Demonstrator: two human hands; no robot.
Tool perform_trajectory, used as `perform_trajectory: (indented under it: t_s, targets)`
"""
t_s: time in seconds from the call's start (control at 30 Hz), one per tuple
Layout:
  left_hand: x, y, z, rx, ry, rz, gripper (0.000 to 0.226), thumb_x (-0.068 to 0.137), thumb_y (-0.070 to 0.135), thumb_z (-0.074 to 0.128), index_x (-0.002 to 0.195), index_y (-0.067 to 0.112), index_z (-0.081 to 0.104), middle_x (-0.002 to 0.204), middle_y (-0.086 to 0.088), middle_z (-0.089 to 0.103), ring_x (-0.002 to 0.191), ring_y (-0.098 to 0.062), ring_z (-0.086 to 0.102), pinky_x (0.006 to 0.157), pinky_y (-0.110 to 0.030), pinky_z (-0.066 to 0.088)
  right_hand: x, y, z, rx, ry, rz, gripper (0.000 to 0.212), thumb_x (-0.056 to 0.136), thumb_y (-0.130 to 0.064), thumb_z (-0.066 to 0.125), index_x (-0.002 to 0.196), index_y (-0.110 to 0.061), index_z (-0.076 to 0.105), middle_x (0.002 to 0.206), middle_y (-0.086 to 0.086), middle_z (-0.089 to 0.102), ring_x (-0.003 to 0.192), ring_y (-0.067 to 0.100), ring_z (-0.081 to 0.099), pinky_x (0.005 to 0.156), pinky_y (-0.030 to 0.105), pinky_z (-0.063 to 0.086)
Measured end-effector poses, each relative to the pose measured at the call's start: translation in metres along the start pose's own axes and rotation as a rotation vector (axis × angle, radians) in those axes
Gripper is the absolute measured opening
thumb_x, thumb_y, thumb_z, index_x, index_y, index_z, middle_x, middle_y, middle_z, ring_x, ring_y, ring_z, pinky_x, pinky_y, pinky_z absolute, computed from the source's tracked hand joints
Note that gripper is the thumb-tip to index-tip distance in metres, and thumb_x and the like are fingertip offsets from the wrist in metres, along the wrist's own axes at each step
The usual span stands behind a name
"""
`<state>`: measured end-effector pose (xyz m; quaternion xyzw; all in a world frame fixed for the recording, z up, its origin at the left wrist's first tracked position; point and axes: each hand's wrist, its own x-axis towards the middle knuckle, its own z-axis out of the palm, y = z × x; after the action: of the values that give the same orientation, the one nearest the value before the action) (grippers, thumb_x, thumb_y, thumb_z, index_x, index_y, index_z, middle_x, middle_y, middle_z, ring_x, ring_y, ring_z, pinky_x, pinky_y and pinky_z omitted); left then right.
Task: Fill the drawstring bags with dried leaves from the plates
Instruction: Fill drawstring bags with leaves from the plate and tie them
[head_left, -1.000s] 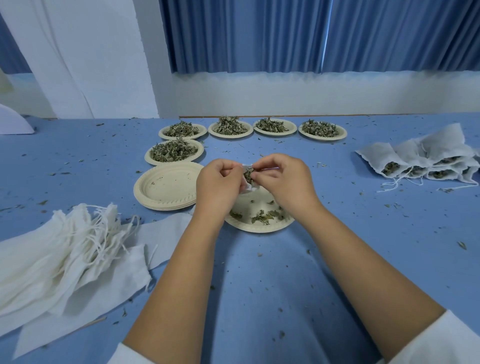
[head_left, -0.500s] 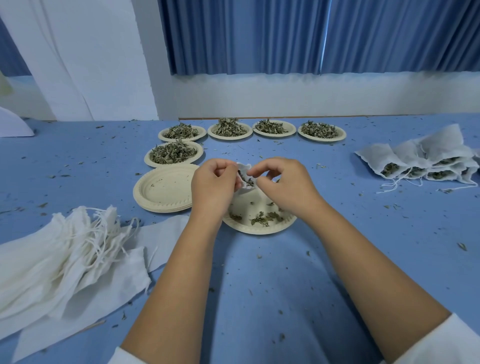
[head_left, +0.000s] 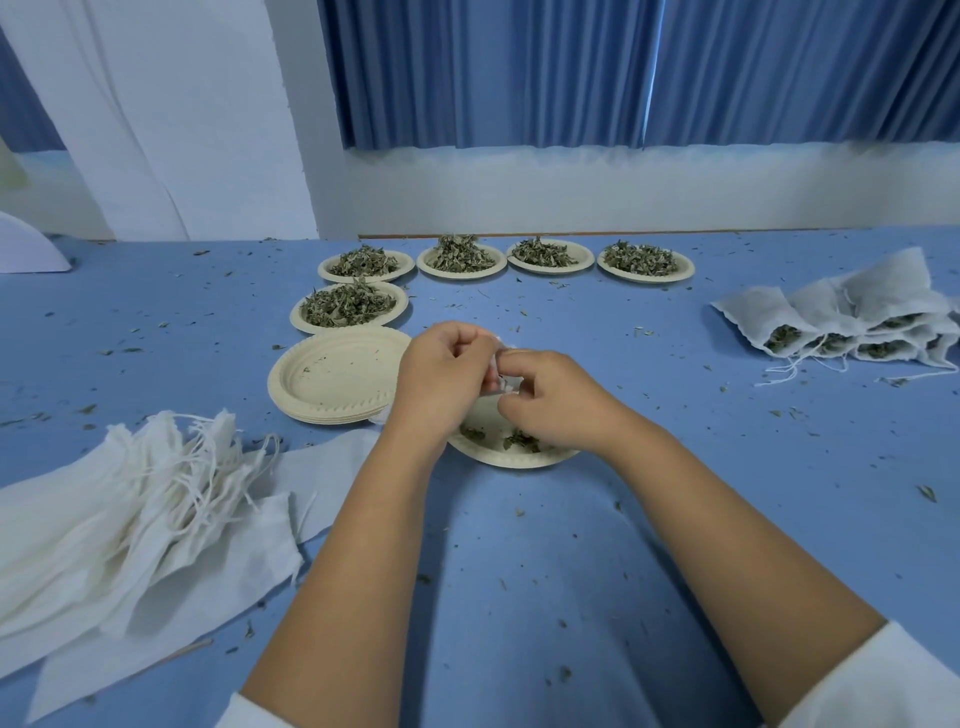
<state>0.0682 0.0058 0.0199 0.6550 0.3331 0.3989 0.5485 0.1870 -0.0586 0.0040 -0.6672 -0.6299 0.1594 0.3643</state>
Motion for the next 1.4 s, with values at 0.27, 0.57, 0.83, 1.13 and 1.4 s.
perform_trajectory:
  t_s: [0.27, 0.57, 0.83, 1.13, 1.4]
  targets:
    - [0.005, -0.006, 0.001, 0.026, 0.181, 0.012, 0.014, 0.094, 0.01, 0.054, 0.085, 0.011, 0.065, 0.051, 0.008, 0.061, 0.051, -0.005, 0.057, 0.079, -0.04, 0.058, 0.003, 0.001, -0.029, 0.14, 0.32, 0.155, 0.042, 0.086, 0.0, 0.044, 0.078, -0.031, 0.07, 0.076, -0.013, 0.072, 0.053, 0.004, 0.061, 0.053, 0.019, 0.049]
    - [0.006, -0.006, -0.003, -0.019, 0.233, 0.006, 0.017, 0.093, 0.008, 0.054, 0.081, 0.014, 0.064, 0.054, 0.007, 0.061, 0.051, -0.007, 0.057, 0.067, -0.029, 0.055, -0.001, 0.011, -0.02, -0.452, -0.199, 0.301, 0.03, 0.09, -0.016, 0.051, 0.113, -0.003, 0.066, 0.12, 0.014, 0.065, 0.109, 0.027, 0.059, 0.092, 0.037, 0.05]
    - [0.007, -0.006, -0.006, -0.042, 0.233, 0.014, 0.018, 0.092, 0.006, 0.053, 0.079, 0.014, 0.062, 0.049, 0.009, 0.058, 0.05, -0.007, 0.055, 0.064, -0.028, 0.053, -0.001, 0.003, -0.007, -0.21, -0.267, 0.201, 0.042, 0.08, -0.02, 0.076, 0.121, -0.019, 0.065, 0.108, -0.013, 0.065, 0.101, 0.006, 0.063, 0.087, 0.021, 0.05]
    - [0.007, -0.004, -0.009, -0.074, 0.263, 0.01, 0.013, 0.091, 0.006, 0.053, 0.085, 0.01, 0.064, 0.058, 0.001, 0.062, 0.05, -0.006, 0.056, 0.063, -0.026, 0.052, -0.002, 0.013, -0.022, -0.296, -0.25, 0.235, 0.049, 0.078, -0.008, 0.073, 0.123, -0.027, 0.062, 0.107, -0.011, 0.057, 0.091, 0.007, 0.056, 0.07, 0.017, 0.046]
    - [0.008, -0.003, -0.01, -0.067, 0.265, 0.01, 0.014, 0.091, 0.006, 0.053, 0.084, 0.012, 0.063, 0.052, 0.007, 0.059, 0.048, -0.004, 0.055, 0.059, -0.023, 0.051, 0.003, 0.009, 0.001, -0.225, -0.283, 0.151, 0.052, 0.08, -0.017, 0.074, 0.13, -0.025, 0.059, 0.097, -0.022, 0.06, 0.078, -0.002, 0.053, 0.071, 0.009, 0.043]
